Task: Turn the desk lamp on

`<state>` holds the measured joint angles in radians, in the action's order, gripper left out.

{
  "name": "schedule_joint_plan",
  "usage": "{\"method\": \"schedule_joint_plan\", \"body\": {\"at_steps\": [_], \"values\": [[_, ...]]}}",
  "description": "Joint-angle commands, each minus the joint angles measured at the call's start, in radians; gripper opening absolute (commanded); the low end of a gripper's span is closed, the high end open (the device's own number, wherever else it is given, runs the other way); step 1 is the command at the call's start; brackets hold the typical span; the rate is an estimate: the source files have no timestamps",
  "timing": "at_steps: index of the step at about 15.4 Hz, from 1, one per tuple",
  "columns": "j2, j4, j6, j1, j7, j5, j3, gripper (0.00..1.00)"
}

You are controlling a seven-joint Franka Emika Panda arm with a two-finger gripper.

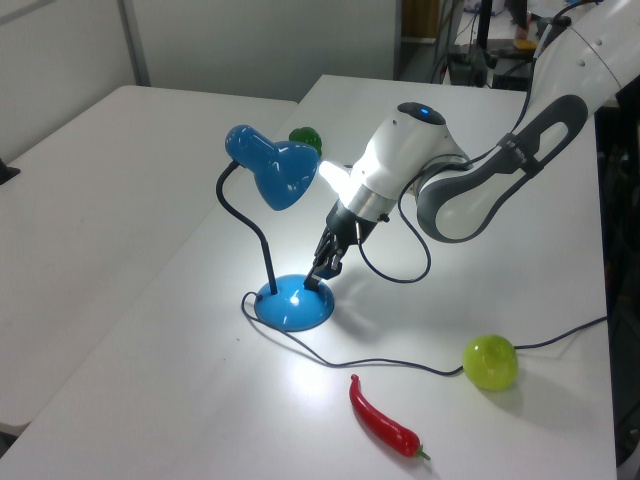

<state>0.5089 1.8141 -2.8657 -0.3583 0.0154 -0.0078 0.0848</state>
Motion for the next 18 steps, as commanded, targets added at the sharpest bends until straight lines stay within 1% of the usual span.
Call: {"method": "schedule_joint_plan", "body": {"at_steps": [1,3,8,10,11,12,13,14,15,18], "values": [[-0.105,0.092,0.034,0.001,0.026,-0.014,-0.004,0.00],[-0.145,0.105,0.127,0.007,0.028,-0.012,-0.004,0.00],[-0.230,0.100,0.406,0.024,0.028,-0.009,-0.004,0.00],[-0.275,0.097,0.578,0.027,0.025,-0.009,-0.005,0.15],[-0.297,0.094,0.658,0.035,0.017,-0.009,-0.008,0.27],[-0.331,0.093,0.731,0.047,0.015,-0.009,-0.014,0.48],[-0.352,0.093,0.765,0.051,0.024,-0.008,-0.014,0.74],[-0.372,0.093,0.799,0.053,0.028,-0.008,-0.019,0.90],[-0.394,0.093,0.831,0.064,0.035,-0.003,-0.020,1.00],[-0.472,0.083,0.919,0.075,0.089,-0.003,-0.042,1.00]]}}
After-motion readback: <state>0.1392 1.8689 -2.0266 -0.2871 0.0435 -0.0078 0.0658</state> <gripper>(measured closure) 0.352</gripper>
